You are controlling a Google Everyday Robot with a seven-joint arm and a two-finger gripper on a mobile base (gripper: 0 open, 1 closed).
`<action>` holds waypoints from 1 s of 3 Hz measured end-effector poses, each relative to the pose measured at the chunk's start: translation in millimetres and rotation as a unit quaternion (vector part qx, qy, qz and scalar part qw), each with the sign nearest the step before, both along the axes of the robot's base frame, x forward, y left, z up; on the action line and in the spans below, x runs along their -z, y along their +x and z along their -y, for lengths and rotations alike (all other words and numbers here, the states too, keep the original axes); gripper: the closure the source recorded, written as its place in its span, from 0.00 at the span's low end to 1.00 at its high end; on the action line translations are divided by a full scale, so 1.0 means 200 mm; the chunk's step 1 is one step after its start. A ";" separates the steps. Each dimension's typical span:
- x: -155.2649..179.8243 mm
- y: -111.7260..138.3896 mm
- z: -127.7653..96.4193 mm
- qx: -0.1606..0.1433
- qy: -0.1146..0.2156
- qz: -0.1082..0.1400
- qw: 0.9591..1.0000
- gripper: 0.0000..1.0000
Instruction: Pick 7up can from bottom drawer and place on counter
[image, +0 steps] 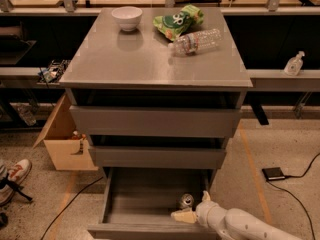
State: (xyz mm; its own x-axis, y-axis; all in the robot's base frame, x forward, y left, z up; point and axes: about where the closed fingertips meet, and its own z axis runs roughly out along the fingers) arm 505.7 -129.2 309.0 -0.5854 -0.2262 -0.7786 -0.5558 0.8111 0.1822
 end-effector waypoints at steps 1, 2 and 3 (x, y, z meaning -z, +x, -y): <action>0.10 0.02 0.02 0.011 -0.005 0.005 1.000 0.00; 0.19 0.02 0.05 0.023 -0.010 0.005 1.000 0.00; 0.28 0.02 0.06 0.031 -0.010 0.003 0.999 0.00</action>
Offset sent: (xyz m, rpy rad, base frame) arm 0.0030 -0.0196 -0.0597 -0.0362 -0.0100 -0.0772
